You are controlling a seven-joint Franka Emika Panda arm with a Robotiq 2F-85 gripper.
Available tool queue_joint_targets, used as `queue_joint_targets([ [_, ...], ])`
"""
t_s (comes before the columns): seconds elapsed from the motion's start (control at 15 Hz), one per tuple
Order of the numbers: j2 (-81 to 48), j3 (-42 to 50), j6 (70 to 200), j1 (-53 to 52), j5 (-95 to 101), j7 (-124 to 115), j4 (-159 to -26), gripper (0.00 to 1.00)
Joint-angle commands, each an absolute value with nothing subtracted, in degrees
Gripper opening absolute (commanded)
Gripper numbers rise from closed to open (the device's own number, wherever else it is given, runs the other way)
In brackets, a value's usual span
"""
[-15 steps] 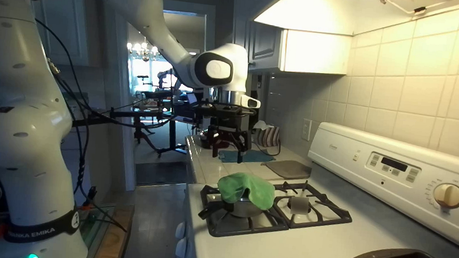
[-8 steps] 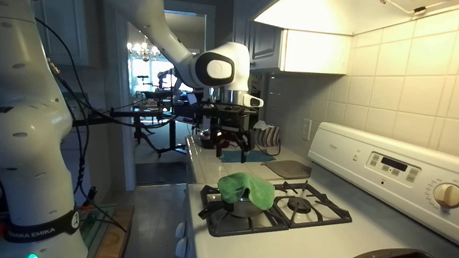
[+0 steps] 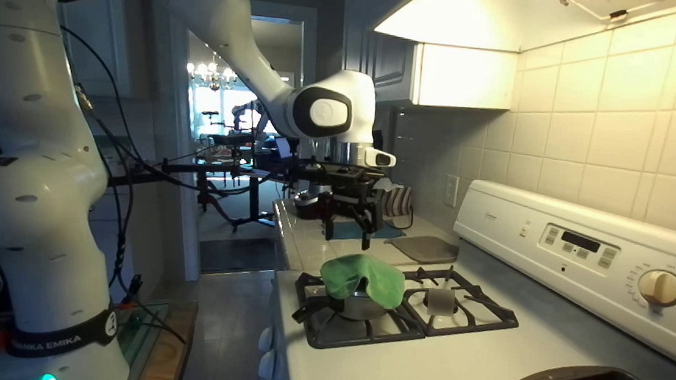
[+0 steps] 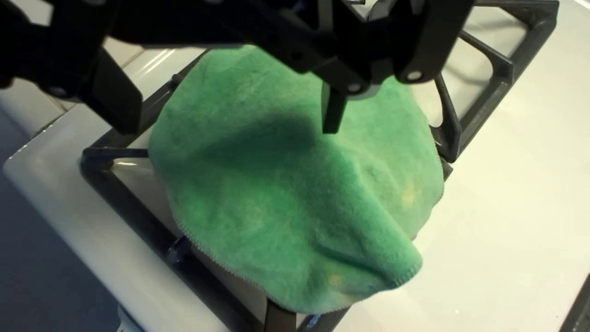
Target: Remove the lid and green towel from the top of the saucepan on the stove.
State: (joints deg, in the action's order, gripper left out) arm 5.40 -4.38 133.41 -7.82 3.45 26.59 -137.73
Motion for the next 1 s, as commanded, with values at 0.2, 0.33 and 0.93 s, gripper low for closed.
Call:
queue_joint_targets([
  [0.2,1.6,-4.73,135.9,-7.36,3.79,26.65,-136.85,1.0],
  [0.33,0.91,-4.76,137.01,-7.28,3.83,26.8,-136.85,1.0],
  [0.93,-0.74,-4.69,140.27,-6.64,4.57,26.26,-136.66,1.0],
])
